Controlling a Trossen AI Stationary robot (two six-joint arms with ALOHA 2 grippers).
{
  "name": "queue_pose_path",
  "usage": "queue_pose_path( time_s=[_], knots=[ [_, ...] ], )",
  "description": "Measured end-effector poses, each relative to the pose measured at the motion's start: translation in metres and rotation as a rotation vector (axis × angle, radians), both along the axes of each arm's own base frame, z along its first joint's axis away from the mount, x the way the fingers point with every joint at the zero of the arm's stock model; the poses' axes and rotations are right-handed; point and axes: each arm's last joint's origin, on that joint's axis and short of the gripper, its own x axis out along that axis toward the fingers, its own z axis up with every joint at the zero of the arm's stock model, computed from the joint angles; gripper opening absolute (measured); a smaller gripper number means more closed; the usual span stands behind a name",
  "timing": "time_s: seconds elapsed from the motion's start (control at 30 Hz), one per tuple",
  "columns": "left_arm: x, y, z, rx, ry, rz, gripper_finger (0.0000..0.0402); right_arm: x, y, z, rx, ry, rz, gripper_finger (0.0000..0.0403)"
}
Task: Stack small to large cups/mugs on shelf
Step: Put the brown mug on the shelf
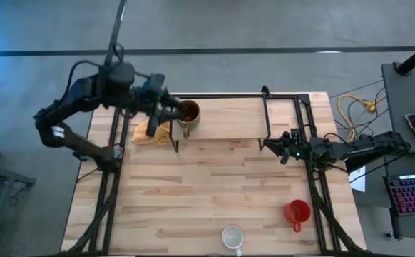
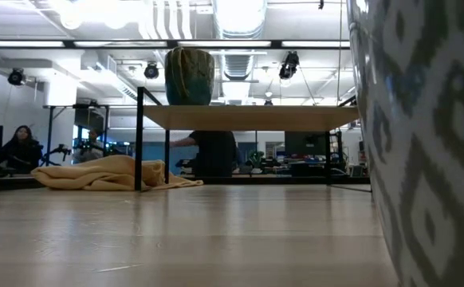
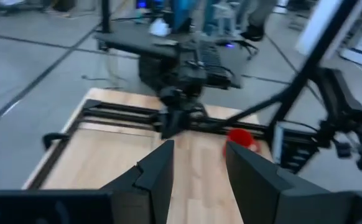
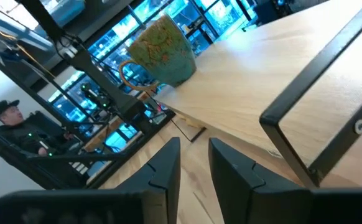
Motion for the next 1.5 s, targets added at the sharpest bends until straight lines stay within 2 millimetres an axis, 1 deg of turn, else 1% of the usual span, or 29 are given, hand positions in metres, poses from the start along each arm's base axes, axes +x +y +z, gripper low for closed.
queue_pose_path(
  time_s=[0.07,0.2,0.27,0.4,0.5,0.57,0.67,0.77,0.83,0.9,1.0,1.07,1.17,1.23,1.3,1.37,1.5],
  knots=[
    [-0.003,-0.007,-0.013,-0.016,0.04,-0.008,0.013,0.0,0.0,0.001,0.001,-0.007,0.003,0.0079],
    [-0.005,-0.012,-0.047,-0.1,0.092,0.082,0.013,0.0,0.001,0.006,0.007,-0.06,0.048,0.0085],
    [-0.008,-0.014,-0.062,-0.129,0.073,0.082,0.013,0.0,0.003,0.012,0.01,-0.121,0.096,0.0087],
    [-0.02,-0.016,-0.089,-0.21,0.021,0.091,0.013,-0.002,0.005,0.029,0.007,-0.304,0.2,0.0089],
    [-0.031,-0.018,-0.11,-0.264,-0.012,0.099,0.013,-0.006,0.006,0.038,-0.016,-0.405,0.235,0.0089],
    [-0.04,-0.02,-0.121,-0.306,-0.029,0.096,0.013,-0.006,0.007,0.045,-0.041,-0.435,0.24,0.009],
    [-0.052,-0.023,-0.134,-0.373,-0.073,0.076,0.013,-0.006,0.007,0.065,-0.123,-0.471,0.25,0.0091],
    [-0.059,-0.026,-0.144,-0.402,-0.17,0.043,0.013,-0.005,0.008,0.095,-0.274,-0.512,0.233,0.0091],
    [-0.061,-0.027,-0.15,-0.405,-0.254,0.017,0.013,-0.003,0.009,0.114,-0.367,-0.523,0.216,0.0091],
    [-0.064,-0.028,-0.158,-0.415,-0.327,-0.006,0.013,0.0,0.009,0.131,-0.423,-0.51,0.2,0.0091],
    [-0.064,-0.029,-0.179,-0.454,-0.361,-0.017,0.013,0.005,0.01,0.15,-0.452,-0.462,0.201,0.0091],
    [-0.063,-0.029,-0.197,-0.487,-0.345,-0.014,0.013,0.009,0.01,0.162,-0.451,-0.437,0.207,0.0091],
    [-0.061,-0.029,-0.227,-0.608,-0.252,0.01,0.013,0.017,0.011,0.178,-0.456,-0.414,0.211,0.0091],
    [-0.061,-0.03,-0.24,-0.684,-0.203,0.014,0.013,0.022,0.012,0.188,-0.479,-0.407,0.207,0.0091],
    [-0.062,-0.033,-0.245,-0.705,-0.201,-0.044,0.013,0.026,0.012,0.196,-0.502,-0.401,0.2,0.0091],
    [-0.064,-0.036,-0.247,-0.682,-0.224,-0.104,0.013,0.03,0.012,0.203,-0.504,-0.392,0.199,0.0091],
    [-0.07,-0.035,-0.256,-0.614,-0.194,-0.097,0.013,0.04,0.014,0.21,-0.49,-0.324,0.221,0.0091]
  ],
)
